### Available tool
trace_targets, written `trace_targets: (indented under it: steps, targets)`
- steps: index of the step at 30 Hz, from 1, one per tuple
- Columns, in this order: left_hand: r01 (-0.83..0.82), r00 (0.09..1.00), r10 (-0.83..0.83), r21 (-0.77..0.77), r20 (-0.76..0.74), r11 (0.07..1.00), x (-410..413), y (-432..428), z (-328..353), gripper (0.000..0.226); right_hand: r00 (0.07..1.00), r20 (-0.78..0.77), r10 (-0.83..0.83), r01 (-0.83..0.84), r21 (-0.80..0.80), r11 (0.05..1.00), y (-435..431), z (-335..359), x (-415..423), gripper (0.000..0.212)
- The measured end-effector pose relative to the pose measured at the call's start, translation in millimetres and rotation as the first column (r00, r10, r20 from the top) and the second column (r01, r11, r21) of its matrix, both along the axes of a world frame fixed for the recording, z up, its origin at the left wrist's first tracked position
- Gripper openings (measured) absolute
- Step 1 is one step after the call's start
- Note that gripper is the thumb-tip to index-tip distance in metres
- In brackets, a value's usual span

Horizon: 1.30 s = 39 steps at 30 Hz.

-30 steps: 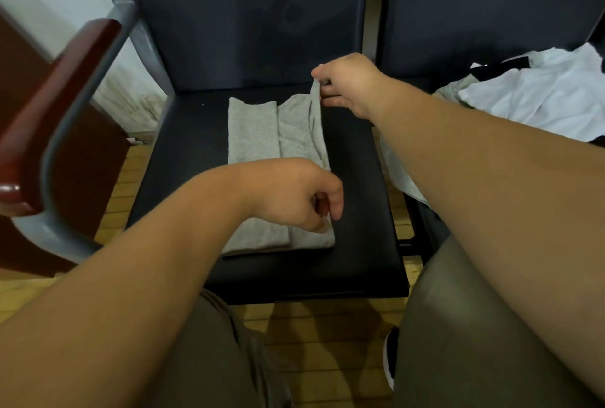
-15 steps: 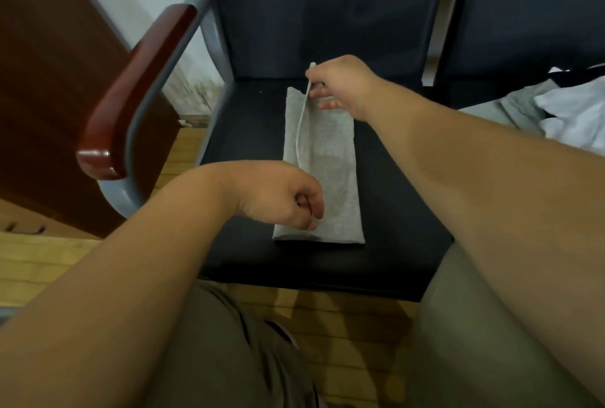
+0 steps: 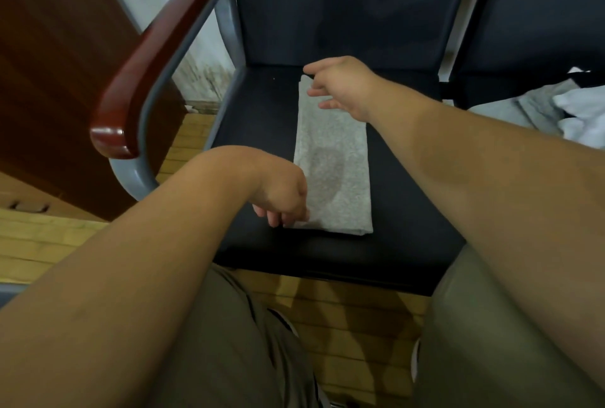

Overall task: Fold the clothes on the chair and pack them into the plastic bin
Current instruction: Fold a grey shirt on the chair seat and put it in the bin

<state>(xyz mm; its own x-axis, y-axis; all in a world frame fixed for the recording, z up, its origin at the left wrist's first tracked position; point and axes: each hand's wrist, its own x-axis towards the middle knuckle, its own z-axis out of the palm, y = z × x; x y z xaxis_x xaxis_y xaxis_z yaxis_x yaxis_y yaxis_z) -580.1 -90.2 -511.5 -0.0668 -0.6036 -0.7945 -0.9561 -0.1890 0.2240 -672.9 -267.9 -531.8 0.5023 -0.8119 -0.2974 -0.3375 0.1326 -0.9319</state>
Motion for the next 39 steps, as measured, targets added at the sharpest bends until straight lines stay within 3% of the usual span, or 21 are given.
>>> trace_targets:
  steps: [5,9,11,15,17,20,24,26,29,33,39]
  targets:
    - [-0.008,1.000,0.008,-0.116,-0.002,0.993,-3.1,-2.0,6.4,0.015,0.991,-0.132,0.034,-0.043,-0.067,0.997,20.7,14.8,-24.7,0.031]
    - [-0.053,0.997,0.065,-0.237,0.042,0.970,-9.6,-0.1,4.8,0.009,0.932,-0.341,0.121,-0.151,-0.066,0.986,34.0,17.9,-44.6,0.039]
    - [-0.103,0.985,0.133,-0.238,0.114,0.966,-12.2,1.4,0.3,0.017,0.881,-0.443,0.166,-0.201,-0.032,0.979,40.4,21.7,-53.4,0.046]
    - [-0.346,0.937,0.350,-0.117,0.017,0.931,-16.2,6.5,-7.7,0.021,0.698,-0.640,0.322,-0.396,0.030,0.918,66.4,35.9,-75.7,0.035]
    - [-0.368,0.928,0.372,-0.127,0.008,0.921,-18.3,11.0,-11.8,0.019,0.668,-0.649,0.364,-0.431,0.062,0.900,84.2,34.3,-86.5,0.032]
    - [-0.408,0.911,0.412,-0.184,-0.017,0.894,-24.0,18.1,-16.8,0.019,0.745,-0.580,0.331,-0.421,-0.022,0.907,105.0,20.0,-99.4,0.026]
    - [-0.478,0.873,0.485,-0.278,-0.048,0.833,-31.2,22.2,-21.7,0.017,0.614,-0.700,0.366,-0.588,-0.096,0.803,115.3,6.5,-112.4,0.035]
    - [-0.529,0.839,0.541,-0.311,-0.054,0.790,-29.0,23.1,-25.2,0.020,0.610,-0.693,0.385,-0.602,-0.088,0.794,116.8,1.7,-116.7,0.035]
    - [-0.600,0.793,0.603,-0.276,-0.086,0.751,-22.4,25.4,-28.5,0.031,0.578,-0.701,0.418,-0.644,-0.078,0.761,119.4,-4.2,-120.0,0.034]
    - [-0.591,0.801,0.594,-0.259,-0.075,0.764,-24.2,24.7,-30.9,0.036,0.559,-0.715,0.420,-0.674,-0.096,0.733,118.4,-8.7,-119.3,0.034]
    - [-0.685,0.729,0.655,-0.220,-0.200,0.695,-25.3,20.3,-21.4,0.018,0.524,-0.735,0.430,-0.705,-0.092,0.703,116.0,-9.2,-115.9,0.035]
